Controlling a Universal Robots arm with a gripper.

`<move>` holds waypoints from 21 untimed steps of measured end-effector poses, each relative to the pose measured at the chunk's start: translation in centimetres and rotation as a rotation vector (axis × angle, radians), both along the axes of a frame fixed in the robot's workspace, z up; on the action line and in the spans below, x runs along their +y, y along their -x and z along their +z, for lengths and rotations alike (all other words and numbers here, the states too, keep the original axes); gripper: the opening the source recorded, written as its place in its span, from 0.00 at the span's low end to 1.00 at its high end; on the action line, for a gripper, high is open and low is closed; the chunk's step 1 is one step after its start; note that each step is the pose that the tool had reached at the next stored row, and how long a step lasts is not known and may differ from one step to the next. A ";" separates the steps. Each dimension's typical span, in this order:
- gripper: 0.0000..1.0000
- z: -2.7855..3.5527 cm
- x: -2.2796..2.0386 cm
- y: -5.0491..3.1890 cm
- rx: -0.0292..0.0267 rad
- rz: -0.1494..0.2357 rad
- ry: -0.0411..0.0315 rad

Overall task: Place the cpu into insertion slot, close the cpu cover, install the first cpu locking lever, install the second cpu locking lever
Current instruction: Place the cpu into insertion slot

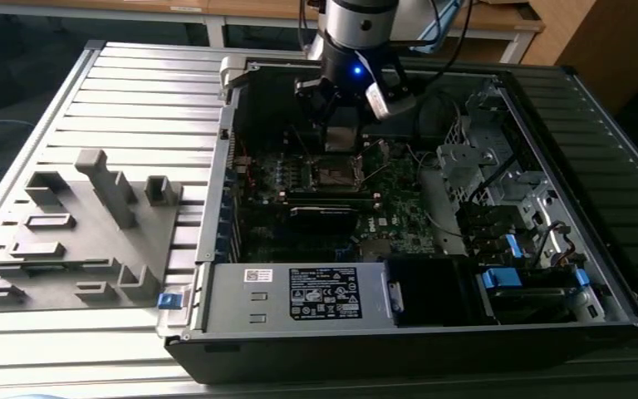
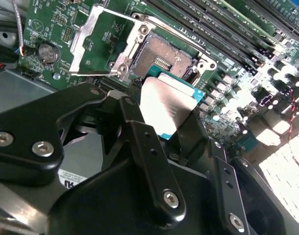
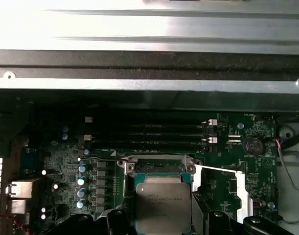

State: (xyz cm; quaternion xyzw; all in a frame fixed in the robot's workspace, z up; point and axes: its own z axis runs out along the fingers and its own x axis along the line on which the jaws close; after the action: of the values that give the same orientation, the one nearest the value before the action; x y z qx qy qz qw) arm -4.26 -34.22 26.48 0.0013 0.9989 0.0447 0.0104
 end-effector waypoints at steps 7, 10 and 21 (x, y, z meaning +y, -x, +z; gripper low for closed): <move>0.54 -0.48 0.00 -0.02 0.0000 0.000 0.0023; 0.54 -0.58 0.00 -0.02 0.0001 0.000 0.0029; 0.54 -1.84 0.00 -0.02 -0.0007 0.000 0.0031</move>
State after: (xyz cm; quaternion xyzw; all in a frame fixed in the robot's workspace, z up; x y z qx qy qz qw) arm -4.24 -34.22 24.65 0.0013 0.9990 0.0431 0.0108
